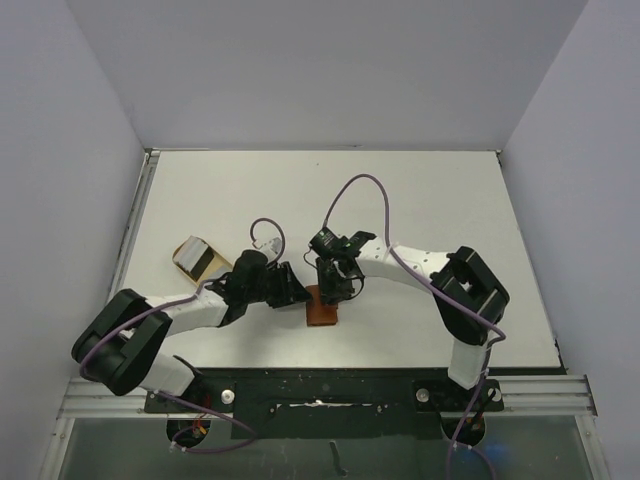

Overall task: Put the credit cards into the card holder
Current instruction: Close the card holder at the center of the board.

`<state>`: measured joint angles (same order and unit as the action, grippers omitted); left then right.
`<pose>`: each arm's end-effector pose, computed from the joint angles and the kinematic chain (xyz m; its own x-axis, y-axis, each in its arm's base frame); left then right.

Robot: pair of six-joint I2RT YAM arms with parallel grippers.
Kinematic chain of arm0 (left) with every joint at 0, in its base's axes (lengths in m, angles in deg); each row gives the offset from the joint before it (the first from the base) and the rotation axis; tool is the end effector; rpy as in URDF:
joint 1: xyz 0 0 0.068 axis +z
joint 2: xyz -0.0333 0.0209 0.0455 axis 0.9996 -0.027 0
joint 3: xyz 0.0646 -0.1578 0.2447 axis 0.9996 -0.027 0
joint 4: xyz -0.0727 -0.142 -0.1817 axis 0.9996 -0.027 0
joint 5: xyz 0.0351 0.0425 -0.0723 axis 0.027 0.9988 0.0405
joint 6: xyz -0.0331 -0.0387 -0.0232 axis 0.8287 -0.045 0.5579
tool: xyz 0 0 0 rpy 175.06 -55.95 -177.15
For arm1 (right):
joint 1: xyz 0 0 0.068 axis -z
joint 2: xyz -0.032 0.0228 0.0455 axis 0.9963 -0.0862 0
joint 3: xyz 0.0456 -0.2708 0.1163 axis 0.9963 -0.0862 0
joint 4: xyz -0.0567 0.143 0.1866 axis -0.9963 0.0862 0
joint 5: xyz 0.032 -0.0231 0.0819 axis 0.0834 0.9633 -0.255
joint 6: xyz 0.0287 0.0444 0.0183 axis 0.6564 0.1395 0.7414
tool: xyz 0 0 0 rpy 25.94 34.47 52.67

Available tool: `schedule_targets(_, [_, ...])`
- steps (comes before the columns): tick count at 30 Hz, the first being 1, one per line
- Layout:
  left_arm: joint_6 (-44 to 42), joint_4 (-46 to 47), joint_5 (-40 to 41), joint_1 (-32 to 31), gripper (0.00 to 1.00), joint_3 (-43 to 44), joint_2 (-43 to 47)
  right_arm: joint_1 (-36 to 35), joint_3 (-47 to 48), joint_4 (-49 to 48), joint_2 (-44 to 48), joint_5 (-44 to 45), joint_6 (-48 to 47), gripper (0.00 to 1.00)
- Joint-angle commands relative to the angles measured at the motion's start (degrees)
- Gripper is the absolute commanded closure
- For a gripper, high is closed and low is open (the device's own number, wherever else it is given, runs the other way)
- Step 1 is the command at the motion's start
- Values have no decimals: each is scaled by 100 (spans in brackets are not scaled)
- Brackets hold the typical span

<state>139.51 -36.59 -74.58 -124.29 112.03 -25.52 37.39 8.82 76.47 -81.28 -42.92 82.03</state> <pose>0.1911 -0.1533 0.1791 -0.9005 -0.2462 -0.3586 0.1068 0.6740 -0.7310 0.2312 0.2568 0.2109 -0.9879 -0.0022 -0.1553 -0.0397 0.9703 0.2388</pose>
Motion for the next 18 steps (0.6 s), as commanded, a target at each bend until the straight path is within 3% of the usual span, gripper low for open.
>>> schedule_targets(1, [-284,-408,114,178,66,443,590,-2,69,-178,438,710,-155,74])
schedule_targets(11, [-591,-1356,512,441,54,631,1461,-190,-288,-663,841,769,-80,86])
schedule_targets(18, [-651,-1774,673,477,53,692,1857,-189,-427,-921,609,633,-69,89])
